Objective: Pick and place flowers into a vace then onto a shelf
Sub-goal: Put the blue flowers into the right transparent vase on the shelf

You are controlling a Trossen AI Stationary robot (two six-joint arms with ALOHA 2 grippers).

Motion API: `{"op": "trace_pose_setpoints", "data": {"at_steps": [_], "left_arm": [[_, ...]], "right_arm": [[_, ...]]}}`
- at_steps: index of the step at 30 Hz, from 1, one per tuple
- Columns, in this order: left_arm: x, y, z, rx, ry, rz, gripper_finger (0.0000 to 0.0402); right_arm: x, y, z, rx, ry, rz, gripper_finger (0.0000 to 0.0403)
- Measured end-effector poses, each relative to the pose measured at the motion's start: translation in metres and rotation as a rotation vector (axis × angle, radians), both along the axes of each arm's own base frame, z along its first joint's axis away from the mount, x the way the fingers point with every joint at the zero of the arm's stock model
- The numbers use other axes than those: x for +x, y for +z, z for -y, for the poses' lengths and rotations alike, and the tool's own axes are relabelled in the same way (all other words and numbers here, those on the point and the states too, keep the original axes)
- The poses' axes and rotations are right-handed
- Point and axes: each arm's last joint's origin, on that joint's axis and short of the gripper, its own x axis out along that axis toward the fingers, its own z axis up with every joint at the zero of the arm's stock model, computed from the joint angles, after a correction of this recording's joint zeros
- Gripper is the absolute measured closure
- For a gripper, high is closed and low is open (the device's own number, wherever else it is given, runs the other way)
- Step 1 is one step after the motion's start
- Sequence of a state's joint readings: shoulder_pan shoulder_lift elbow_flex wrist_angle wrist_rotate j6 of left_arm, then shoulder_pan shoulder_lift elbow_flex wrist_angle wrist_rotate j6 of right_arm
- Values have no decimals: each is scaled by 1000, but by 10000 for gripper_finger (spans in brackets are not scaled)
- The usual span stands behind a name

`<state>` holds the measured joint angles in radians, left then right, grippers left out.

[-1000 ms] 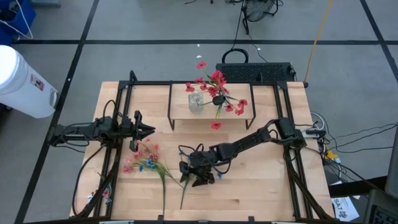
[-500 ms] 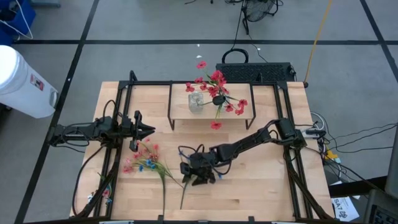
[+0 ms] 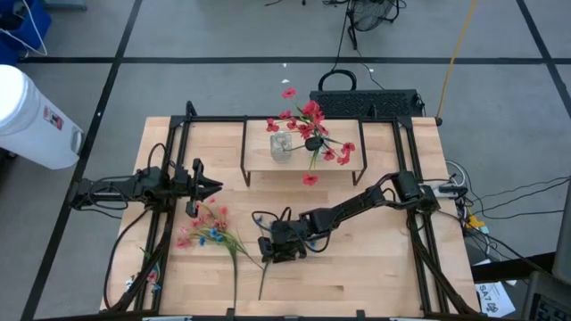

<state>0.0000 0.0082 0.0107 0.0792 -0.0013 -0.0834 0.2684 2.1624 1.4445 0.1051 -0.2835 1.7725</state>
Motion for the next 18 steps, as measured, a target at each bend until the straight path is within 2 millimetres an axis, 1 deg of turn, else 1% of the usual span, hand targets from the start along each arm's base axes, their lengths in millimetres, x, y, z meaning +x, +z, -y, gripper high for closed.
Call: {"op": "trace_pose_setpoints", "data": {"at_steps": [3,7,9,12,15,18], "left_arm": [[0,0,0,0,0,0,344],[0,0,0,0,0,1,344],[0,0,0,0,0,0,344],[0,0,0,0,0,0,344],[0,0,0,0,0,1,344],[0,0,0,0,0,0,344]], "right_arm": [[0,-3,1,-35,2,3,192],[3,-15,0,-34,7,16,196],[6,-14,-1,-26,4,50,198],[5,-15,-2,-30,8,40,204],[5,-16,-2,-36,12,37,216],[4,-17,-1,-41,14,26,237]]}}
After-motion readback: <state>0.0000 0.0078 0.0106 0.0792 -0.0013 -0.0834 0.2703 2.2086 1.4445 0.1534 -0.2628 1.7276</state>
